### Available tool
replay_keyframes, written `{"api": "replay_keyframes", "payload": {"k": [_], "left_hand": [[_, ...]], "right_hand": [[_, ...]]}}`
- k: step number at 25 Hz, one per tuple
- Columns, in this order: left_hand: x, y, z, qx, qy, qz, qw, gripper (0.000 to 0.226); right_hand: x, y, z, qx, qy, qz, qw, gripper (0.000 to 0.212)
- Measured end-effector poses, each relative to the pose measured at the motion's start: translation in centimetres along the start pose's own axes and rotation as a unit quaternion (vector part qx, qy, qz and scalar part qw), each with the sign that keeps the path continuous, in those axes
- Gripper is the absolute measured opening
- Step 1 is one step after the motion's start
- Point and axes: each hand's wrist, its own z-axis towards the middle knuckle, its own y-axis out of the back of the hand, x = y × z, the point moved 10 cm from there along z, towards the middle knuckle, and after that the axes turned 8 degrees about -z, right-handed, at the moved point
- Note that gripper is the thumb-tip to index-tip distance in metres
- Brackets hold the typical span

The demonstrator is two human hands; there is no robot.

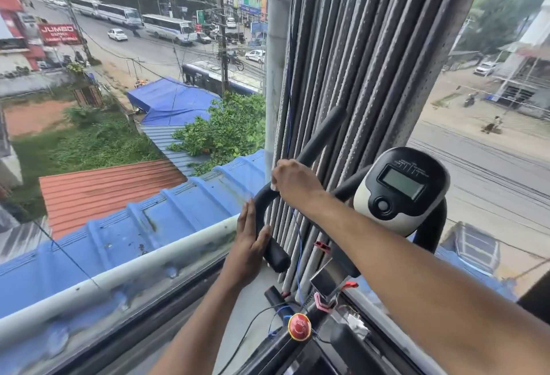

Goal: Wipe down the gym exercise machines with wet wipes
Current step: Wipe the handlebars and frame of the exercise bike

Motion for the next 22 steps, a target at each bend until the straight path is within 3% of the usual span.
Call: {"api": "replay_keyframes", "payload": {"k": [5,11,15,22], "left_hand": [[-0.2,-0.1,0.9,0.038,0.011,0.05,0.998,0.076],[-4.0,-0.1,6.7,0.088,-0.031,0.125,0.988,0.084],[-4.6,-1.1,9.2,0.089,-0.029,0.185,0.978,0.077],[-4.1,-0.6,9.5,0.061,-0.035,0.155,0.985,0.072]], "right_hand": [[-2.1,1.4,-1.5,0.064,-0.017,0.001,0.998,0.018],[-12.4,10.1,0.5,-0.102,-0.141,-0.004,0.985,0.01],[-14.4,10.4,1.8,-0.132,-0.176,-0.018,0.975,0.009],[-13.4,7.5,2.1,-0.152,-0.229,-0.024,0.961,0.013]]}}
